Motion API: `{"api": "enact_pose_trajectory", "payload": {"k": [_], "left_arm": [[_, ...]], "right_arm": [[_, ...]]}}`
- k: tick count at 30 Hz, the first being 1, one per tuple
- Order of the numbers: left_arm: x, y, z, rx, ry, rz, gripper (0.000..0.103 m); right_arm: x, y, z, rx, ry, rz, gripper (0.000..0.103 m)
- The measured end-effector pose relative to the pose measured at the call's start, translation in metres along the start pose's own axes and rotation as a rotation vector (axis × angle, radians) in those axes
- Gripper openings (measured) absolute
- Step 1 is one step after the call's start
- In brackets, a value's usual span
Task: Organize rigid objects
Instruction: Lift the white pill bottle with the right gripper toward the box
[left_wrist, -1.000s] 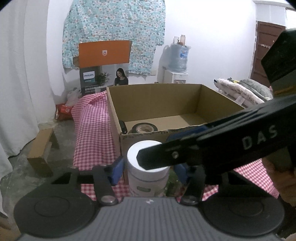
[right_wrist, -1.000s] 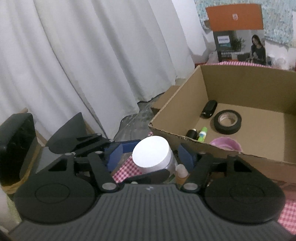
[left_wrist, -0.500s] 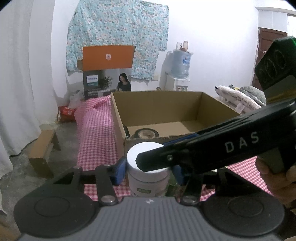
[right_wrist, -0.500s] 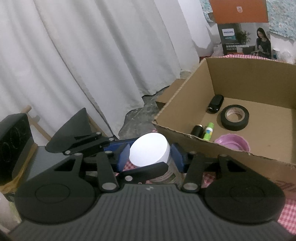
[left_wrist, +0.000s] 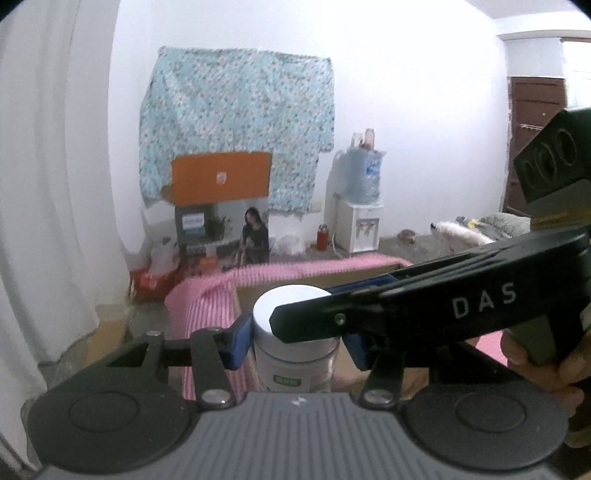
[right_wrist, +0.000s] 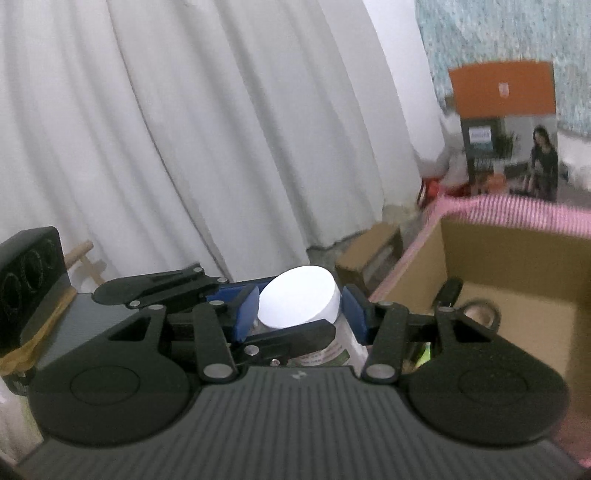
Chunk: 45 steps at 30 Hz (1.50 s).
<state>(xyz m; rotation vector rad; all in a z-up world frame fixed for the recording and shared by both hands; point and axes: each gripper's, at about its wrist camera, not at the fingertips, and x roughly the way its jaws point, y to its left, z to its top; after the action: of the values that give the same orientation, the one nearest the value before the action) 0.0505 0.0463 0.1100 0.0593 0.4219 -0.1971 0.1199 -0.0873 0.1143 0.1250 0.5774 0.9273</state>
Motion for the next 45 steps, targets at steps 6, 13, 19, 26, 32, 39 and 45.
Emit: {"api": "enact_pose_trajectory", "payload": {"k": [6,13,19,26,32,39,45], "left_arm": [[0.045,-0.010,0.041,-0.005,0.021,-0.065,0.053],[0.131,-0.024,0.064,0.005,0.116,-0.114,0.053],[0.208,-0.024,0.063,-0.019,0.248,-0.140,0.053],[0.267,-0.024,0.055,-0.032,0.364,-0.142,0.053],[0.292,-0.027,0.049,-0.021,0.418,-0.127,0.053],[0.304,-0.025,0.041,-0.003,0.462,-0.113,0.053],[0.298,-0.025,0.046,-0.013,0.463,-0.114,0.062]], "right_arm": [[-0.012,-0.035,0.041,0.016,-0.046,-0.052,0.050],[0.004,-0.118,0.070,0.145,-0.008,-0.114,0.050],[0.029,-0.180,0.066,0.209,0.056,-0.171,0.050],[0.063,-0.232,0.054,0.257,0.131,-0.201,0.049],[0.088,-0.258,0.050,0.284,0.174,-0.202,0.049],[0.106,-0.272,0.043,0.310,0.198,-0.180,0.050],[0.107,-0.271,0.044,0.321,0.201,-0.170,0.052]]}}
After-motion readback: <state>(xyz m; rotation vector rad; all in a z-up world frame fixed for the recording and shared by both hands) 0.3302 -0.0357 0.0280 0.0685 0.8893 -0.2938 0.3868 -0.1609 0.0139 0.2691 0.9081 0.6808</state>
